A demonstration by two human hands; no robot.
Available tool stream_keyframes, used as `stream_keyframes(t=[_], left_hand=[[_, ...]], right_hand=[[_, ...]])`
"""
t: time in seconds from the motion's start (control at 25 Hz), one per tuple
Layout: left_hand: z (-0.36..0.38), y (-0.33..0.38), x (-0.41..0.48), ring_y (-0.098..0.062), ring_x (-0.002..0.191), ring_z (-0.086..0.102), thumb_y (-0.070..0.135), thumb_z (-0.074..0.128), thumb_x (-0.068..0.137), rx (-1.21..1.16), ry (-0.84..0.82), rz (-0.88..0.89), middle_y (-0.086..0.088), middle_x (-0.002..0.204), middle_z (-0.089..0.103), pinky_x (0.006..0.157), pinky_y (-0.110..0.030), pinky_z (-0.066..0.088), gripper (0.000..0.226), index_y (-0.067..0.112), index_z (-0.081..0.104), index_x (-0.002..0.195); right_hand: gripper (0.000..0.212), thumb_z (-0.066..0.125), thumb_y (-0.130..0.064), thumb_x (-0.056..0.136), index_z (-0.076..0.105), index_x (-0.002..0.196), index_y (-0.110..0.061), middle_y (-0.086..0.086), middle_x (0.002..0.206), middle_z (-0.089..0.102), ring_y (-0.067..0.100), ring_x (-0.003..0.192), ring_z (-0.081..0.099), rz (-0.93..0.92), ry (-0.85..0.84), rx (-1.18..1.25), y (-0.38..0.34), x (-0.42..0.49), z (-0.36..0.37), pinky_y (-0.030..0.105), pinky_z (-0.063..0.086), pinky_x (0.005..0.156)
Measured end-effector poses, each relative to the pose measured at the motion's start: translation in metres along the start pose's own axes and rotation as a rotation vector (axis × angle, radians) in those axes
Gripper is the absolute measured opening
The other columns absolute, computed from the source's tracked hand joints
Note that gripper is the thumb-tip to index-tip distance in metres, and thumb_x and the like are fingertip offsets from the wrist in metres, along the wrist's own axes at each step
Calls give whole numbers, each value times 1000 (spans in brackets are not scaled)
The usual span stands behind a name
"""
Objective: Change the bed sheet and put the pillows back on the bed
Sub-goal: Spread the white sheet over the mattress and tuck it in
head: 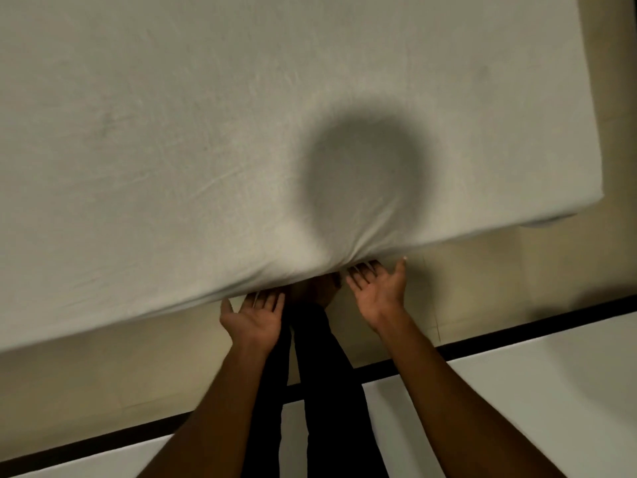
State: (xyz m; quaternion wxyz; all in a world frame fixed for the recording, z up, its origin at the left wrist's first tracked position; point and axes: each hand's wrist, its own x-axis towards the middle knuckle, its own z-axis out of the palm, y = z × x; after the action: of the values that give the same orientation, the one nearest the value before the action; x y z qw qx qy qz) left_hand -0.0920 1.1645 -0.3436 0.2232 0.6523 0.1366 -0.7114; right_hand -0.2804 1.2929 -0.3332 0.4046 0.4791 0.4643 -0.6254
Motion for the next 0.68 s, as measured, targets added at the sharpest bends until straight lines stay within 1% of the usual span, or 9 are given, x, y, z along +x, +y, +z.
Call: stream_keyframes(t=[0.08, 0.16, 0.28, 0.32, 0.44, 0.48, 0.56, 0.6, 0.68], left_hand=[[11, 3, 7, -43, 142, 45, 73, 41, 95, -153, -56, -19, -24, 149, 50, 122, -61, 30, 90, 2, 44, 150], [19, -3, 21, -43, 137, 51, 88, 36, 86, -202, -72, -22, -22, 145, 56, 119, -63, 34, 103, 6, 49, 147], [21, -8, 35, -44, 135, 54, 97, 28, 80, -222, -60, -27, -21, 143, 60, 117, -63, 35, 112, 10, 55, 145], [18, -9, 38, -45, 138, 51, 97, 25, 80, -191, -50, -53, -23, 147, 57, 119, -64, 32, 114, 11, 51, 149], [-6, -1, 25, -44, 151, 32, 88, 18, 91, -75, 27, -114, -24, 164, 32, 124, -62, 22, 108, 8, 22, 164], [-13, 7, 18, -43, 152, 30, 83, 18, 95, -67, 79, -87, -23, 166, 29, 124, -61, 23, 103, 7, 19, 164], [-25, 31, 12, -41, 148, 39, 76, 18, 99, -104, 165, 20, -22, 163, 36, 118, -60, 33, 94, 6, 29, 160], [-27, 47, 11, -42, 142, 45, 75, 19, 100, -132, 169, 76, -21, 159, 41, 113, -59, 39, 91, 6, 36, 157], [-23, 70, 16, -42, 131, 56, 71, 23, 100, -154, 128, 157, -20, 150, 54, 105, -58, 46, 83, 8, 48, 148]], right_hand=[[95, 29, -81, 95, 35, 160, -13, 17, 159, 42, 37, 149, 37, 85, -34, 172, -5, 5, 14, 54, 24, 126], [95, 33, -85, 90, 47, 153, -16, 16, 152, 50, 38, 142, 46, 113, -12, 213, -1, 13, 23, 55, 31, 123], [86, 47, -83, 81, 63, 137, -20, 16, 136, 64, 39, 127, 58, 116, 25, 198, -2, 28, 30, 58, 42, 114], [84, 46, -82, 82, 63, 136, -19, 16, 134, 64, 39, 126, 59, 117, 42, 198, -4, 31, 29, 57, 44, 111], [82, 31, -75, 98, 53, 144, -12, 19, 143, 56, 38, 133, 52, 113, 132, 153, -7, 25, 17, 48, 50, 94], [82, 27, -74, 100, 49, 148, -11, 19, 148, 51, 37, 137, 49, 84, 170, 132, -11, 19, 12, 47, 49, 95], [78, 25, -72, 102, 44, 151, -14, 17, 153, 45, 36, 139, 46, -16, 218, 191, -26, 12, 7, 48, 40, 113], [75, 26, -72, 102, 45, 151, -18, 15, 153, 46, 35, 136, 48, -75, 228, 220, -36, 12, 7, 49, 36, 119], [70, 29, -72, 101, 55, 145, -24, 14, 146, 54, 35, 129, 54, -166, 219, 228, -60, 17, 10, 53, 39, 118]])
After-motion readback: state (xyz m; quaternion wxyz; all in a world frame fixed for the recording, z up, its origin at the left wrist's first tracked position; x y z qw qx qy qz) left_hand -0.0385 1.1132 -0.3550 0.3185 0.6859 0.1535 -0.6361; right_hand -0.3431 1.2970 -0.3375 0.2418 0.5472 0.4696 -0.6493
